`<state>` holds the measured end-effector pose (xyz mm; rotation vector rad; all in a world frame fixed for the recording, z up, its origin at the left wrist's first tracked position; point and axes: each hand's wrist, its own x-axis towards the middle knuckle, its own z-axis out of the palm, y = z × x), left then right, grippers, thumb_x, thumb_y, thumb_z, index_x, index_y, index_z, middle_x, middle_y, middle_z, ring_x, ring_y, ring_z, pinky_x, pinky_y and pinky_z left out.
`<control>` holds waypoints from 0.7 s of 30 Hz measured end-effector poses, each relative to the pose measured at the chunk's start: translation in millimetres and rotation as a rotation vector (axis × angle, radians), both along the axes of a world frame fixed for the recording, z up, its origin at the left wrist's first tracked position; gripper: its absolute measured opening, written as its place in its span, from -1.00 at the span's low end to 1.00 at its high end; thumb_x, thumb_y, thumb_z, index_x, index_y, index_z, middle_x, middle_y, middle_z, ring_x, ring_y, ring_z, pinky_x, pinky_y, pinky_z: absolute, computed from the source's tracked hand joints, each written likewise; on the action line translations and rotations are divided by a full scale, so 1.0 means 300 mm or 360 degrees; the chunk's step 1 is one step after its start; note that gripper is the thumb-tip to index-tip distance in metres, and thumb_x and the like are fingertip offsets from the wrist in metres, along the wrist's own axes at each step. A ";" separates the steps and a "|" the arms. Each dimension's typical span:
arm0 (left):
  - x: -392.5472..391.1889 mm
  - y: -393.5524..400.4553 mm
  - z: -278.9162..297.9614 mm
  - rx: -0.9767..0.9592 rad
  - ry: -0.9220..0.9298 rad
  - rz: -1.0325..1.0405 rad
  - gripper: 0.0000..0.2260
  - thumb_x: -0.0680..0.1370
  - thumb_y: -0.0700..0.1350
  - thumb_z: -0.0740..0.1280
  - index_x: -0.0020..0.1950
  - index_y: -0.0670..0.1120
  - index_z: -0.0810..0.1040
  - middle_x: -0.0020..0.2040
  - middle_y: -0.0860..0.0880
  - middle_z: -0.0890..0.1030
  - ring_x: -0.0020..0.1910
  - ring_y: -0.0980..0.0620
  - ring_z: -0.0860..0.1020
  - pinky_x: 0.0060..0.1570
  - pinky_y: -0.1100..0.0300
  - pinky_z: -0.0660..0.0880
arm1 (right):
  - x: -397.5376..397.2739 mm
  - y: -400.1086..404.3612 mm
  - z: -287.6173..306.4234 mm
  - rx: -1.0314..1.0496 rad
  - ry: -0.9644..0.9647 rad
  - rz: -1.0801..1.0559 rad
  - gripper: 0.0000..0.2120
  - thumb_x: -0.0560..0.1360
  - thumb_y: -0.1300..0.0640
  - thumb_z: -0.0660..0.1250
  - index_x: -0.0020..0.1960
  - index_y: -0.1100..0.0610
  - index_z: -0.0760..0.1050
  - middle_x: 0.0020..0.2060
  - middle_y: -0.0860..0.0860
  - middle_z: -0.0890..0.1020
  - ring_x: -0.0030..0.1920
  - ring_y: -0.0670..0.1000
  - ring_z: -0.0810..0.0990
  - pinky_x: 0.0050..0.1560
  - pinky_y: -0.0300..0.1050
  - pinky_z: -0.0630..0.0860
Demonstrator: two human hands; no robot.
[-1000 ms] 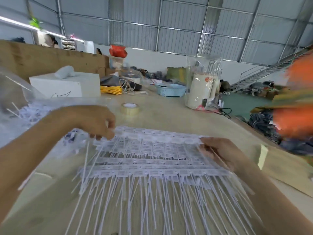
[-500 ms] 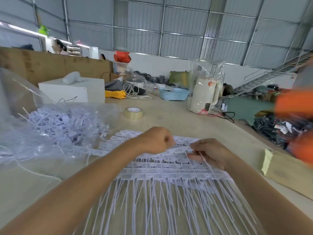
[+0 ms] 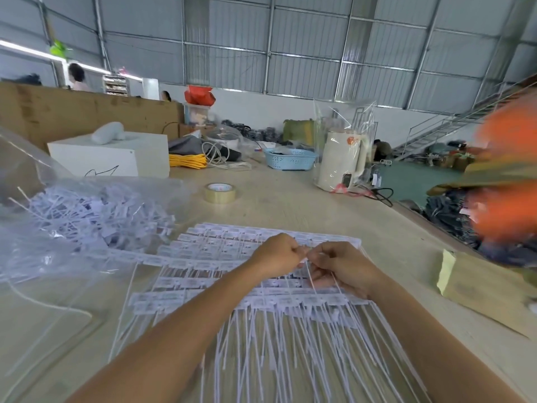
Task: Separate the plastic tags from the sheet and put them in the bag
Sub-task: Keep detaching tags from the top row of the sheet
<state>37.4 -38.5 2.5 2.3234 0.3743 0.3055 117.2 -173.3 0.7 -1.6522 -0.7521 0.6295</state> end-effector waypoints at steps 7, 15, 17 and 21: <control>-0.004 -0.008 0.042 -0.0362 -0.0040 0.0015 -0.62 0.59 -0.07 0.26 -0.42 -0.10 0.38 -0.49 -0.01 0.41 -0.37 -0.01 0.45 -0.33 0.20 0.28 | -0.020 -0.021 0.014 0.0146 -0.0429 -0.0028 -0.91 0.53 0.29 0.29 -0.07 0.29 0.56 -0.51 0.09 0.59 -0.45 0.00 0.62 -0.41 -0.21 0.57; -0.032 -0.001 0.069 -0.0685 0.0031 -0.0046 -0.71 0.56 -0.09 0.30 -0.34 -0.12 0.41 -0.42 -0.05 0.35 -0.49 0.06 0.27 -0.33 0.16 0.16 | -0.013 -0.006 0.008 0.0254 -0.0900 -0.0177 -0.67 0.48 0.46 0.27 -0.30 0.08 0.54 -0.45 0.01 0.54 -0.46 0.10 0.59 -0.42 0.03 0.60; -0.035 -0.002 0.076 -0.0688 0.0047 -0.0026 -0.70 0.57 -0.08 0.30 -0.35 -0.11 0.41 -0.46 -0.03 0.35 -0.50 0.07 0.26 -0.36 0.19 0.15 | -0.010 0.000 0.004 0.0254 -0.0902 -0.0221 -0.70 0.48 0.41 0.30 -0.31 0.08 0.54 -0.52 0.00 0.55 -0.52 0.05 0.57 -0.49 -0.09 0.56; -0.044 0.008 0.088 -0.0675 0.0058 -0.0068 -0.66 0.57 -0.10 0.30 -0.40 -0.08 0.37 -0.61 0.09 0.30 -0.59 0.12 0.19 -0.48 0.27 0.10 | -0.004 0.017 -0.003 0.0158 -0.0842 -0.0296 -0.80 0.49 0.35 0.32 -0.28 0.16 0.53 -0.64 0.01 0.49 -0.66 -0.03 0.44 -0.60 -0.30 0.37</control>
